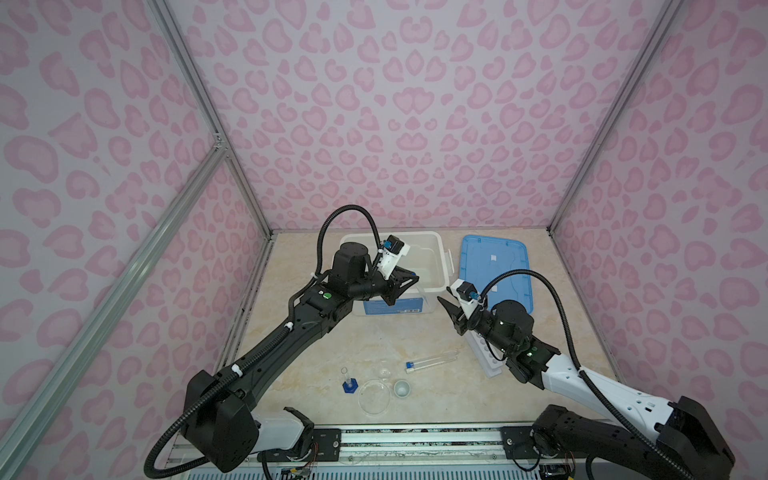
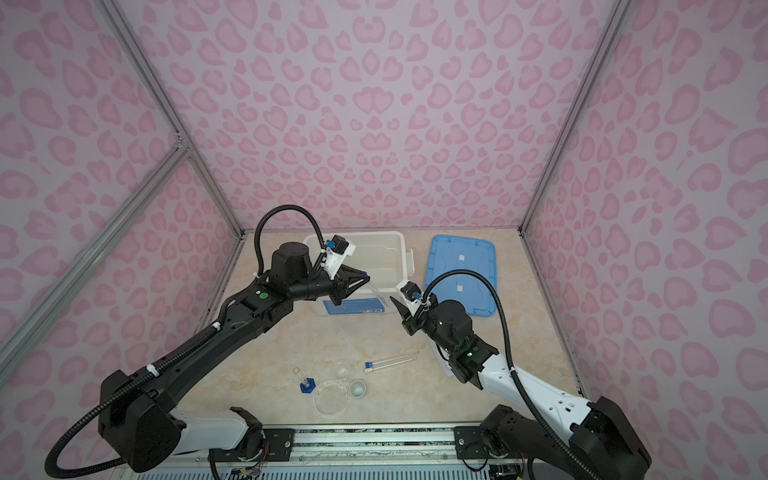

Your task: Organize the chemistry lab equipment

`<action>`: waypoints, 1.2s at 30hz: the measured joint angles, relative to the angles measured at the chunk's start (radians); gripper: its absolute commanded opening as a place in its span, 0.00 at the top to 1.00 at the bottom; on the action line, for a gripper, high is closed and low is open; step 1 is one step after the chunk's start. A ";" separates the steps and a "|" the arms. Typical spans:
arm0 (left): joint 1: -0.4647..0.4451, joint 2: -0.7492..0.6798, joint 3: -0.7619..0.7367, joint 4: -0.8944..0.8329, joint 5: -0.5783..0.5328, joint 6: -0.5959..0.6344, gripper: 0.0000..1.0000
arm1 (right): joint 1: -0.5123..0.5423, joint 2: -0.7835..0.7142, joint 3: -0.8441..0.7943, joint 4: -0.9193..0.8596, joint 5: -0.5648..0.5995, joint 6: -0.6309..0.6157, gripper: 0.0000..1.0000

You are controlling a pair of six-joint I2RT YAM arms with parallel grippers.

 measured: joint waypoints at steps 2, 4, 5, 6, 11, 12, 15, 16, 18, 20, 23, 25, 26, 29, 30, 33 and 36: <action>-0.010 0.007 0.013 -0.002 0.001 0.000 0.91 | -0.055 -0.051 -0.026 -0.004 0.000 0.026 0.65; -0.026 0.019 0.029 -0.004 0.000 0.001 0.91 | -0.102 -0.091 -0.046 -0.005 -0.002 0.053 0.66; -0.037 0.027 0.038 -0.008 -0.001 0.006 0.91 | -0.124 -0.109 -0.055 -0.007 -0.004 0.069 0.66; -0.049 0.035 0.045 -0.011 -0.003 0.009 0.91 | -0.140 -0.124 -0.062 -0.007 -0.005 0.081 0.66; -0.111 0.089 0.093 -0.042 -0.040 0.048 0.91 | -0.206 -0.179 -0.091 -0.020 -0.003 0.144 0.66; -0.121 0.098 0.103 -0.046 -0.047 0.058 0.91 | -0.216 -0.187 -0.094 -0.024 0.003 0.155 0.67; -0.145 0.127 0.135 -0.052 -0.058 0.077 0.91 | -0.235 -0.210 -0.110 -0.032 0.009 0.189 0.67; -0.152 0.135 0.143 -0.055 -0.060 0.084 0.91 | -0.237 -0.216 -0.113 -0.037 0.013 0.199 0.67; -0.171 0.156 0.163 -0.058 -0.077 0.091 0.91 | -0.239 -0.232 -0.120 -0.050 0.026 0.208 0.68; -0.193 0.174 0.177 -0.060 -0.087 0.102 0.91 | -0.242 -0.255 -0.128 -0.061 0.035 0.223 0.68; -0.225 0.206 0.186 -0.056 -0.101 0.118 0.91 | -0.247 -0.303 -0.156 -0.064 0.063 0.235 0.68; -0.243 0.231 0.191 -0.056 -0.109 0.127 0.91 | -0.251 -0.334 -0.171 -0.066 0.080 0.245 0.68; -0.255 0.245 0.201 -0.064 -0.116 0.133 0.91 | -0.252 -0.348 -0.175 -0.066 0.082 0.245 0.68; -0.282 0.280 0.244 -0.067 -0.128 0.139 0.91 | -0.258 -0.378 -0.189 -0.064 0.105 0.252 0.68; -0.291 0.288 0.257 -0.061 -0.128 0.140 0.91 | -0.258 -0.389 -0.195 -0.064 0.110 0.254 0.68; -0.312 0.315 0.286 -0.060 -0.129 0.152 0.91 | -0.263 -0.426 -0.208 -0.064 0.130 0.270 0.69; -0.319 0.335 0.302 -0.062 -0.133 0.164 0.91 | -0.280 -0.457 -0.208 -0.063 0.161 0.282 0.69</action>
